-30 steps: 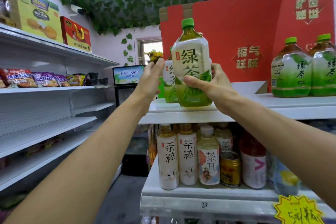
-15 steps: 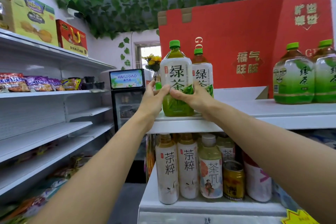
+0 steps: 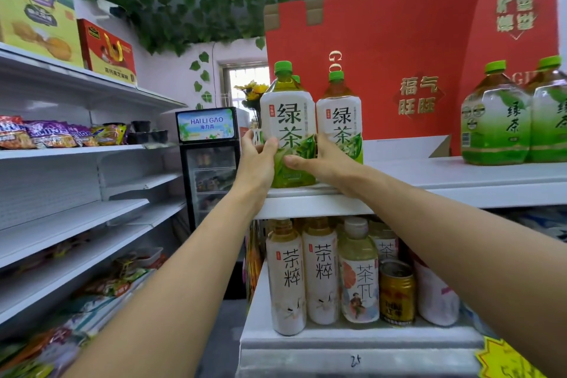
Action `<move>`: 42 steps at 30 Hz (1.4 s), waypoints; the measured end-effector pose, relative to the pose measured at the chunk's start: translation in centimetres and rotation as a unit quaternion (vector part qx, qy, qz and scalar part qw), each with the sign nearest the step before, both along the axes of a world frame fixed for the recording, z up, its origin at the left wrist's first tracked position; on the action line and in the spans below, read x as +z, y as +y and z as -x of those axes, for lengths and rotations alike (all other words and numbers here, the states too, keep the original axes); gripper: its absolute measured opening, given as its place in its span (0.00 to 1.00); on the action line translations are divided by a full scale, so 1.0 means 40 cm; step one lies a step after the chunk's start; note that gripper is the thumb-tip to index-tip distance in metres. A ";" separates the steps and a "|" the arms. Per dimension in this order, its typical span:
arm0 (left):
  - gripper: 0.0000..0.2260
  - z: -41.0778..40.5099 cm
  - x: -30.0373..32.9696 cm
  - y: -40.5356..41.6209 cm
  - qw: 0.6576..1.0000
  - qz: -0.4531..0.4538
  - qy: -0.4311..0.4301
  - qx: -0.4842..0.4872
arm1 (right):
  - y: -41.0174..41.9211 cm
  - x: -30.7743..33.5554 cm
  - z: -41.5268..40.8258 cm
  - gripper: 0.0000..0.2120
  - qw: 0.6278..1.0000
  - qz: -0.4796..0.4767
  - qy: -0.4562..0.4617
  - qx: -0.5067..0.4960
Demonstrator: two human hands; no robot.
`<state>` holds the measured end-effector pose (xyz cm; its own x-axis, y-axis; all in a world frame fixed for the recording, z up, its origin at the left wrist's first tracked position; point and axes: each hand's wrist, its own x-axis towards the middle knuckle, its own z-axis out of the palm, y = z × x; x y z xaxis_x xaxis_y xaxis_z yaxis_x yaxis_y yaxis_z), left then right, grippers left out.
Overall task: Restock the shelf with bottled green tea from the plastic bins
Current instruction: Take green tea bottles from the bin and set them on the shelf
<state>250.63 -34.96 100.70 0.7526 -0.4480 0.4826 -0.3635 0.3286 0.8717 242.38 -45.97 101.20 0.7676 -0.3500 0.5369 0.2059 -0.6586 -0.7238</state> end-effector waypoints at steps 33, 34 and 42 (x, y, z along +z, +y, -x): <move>0.28 1.429 -0.707 -0.177 0.853 -0.289 -0.407 -0.154 | -0.019 -0.702 1.798 0.28 0.824 0.145 0.249 -0.488; 0.28 1.472 -0.725 -0.199 0.848 -0.298 -0.403 -0.172 | -0.029 -0.720 1.851 0.28 0.820 0.128 0.261 -0.493; 0.28 1.758 -0.834 -0.436 0.795 -0.343 -0.424 -0.266 | -0.189 -0.850 2.166 0.26 0.780 0.066 0.315 -0.537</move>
<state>180.31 -52.38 67.32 -0.0959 -0.9704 0.2216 -0.8843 0.1852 0.4286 155.73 -53.51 67.22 0.1954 -0.9460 0.2586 -0.8847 -0.2838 -0.3698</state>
